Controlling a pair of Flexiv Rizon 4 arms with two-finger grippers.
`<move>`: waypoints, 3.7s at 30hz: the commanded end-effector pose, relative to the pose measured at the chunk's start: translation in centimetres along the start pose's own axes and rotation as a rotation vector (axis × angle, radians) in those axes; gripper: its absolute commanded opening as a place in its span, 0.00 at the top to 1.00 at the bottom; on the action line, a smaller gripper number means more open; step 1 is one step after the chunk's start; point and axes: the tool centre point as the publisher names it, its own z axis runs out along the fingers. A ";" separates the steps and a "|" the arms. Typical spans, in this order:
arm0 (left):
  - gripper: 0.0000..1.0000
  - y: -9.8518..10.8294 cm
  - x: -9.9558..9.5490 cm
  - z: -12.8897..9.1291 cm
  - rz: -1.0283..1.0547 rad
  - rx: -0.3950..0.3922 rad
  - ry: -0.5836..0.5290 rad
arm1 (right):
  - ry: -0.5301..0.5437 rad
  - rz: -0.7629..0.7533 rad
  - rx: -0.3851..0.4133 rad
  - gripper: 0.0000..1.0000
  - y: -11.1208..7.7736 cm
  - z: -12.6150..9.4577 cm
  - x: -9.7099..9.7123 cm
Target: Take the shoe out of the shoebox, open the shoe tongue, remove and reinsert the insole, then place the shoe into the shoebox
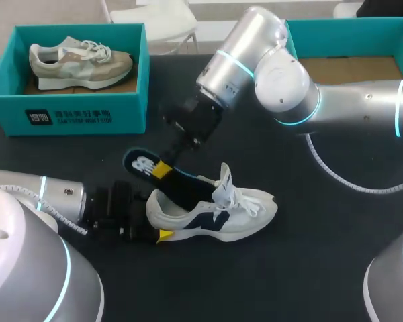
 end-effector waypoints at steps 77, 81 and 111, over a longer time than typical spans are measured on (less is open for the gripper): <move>1.00 0.4 0.4 0.3 0.000 -0.003 -0.003 | -0.132 0.164 -0.722 1.00 13.6 -18.8 13.1; 1.00 0.4 0.4 0.3 0.000 -0.003 -0.003 | -0.132 0.164 -0.722 1.00 13.6 -18.8 13.1; 1.00 0.4 0.4 0.3 0.000 -0.003 -0.003 | -0.117 0.467 -0.856 1.00 9.8 -22.1 18.5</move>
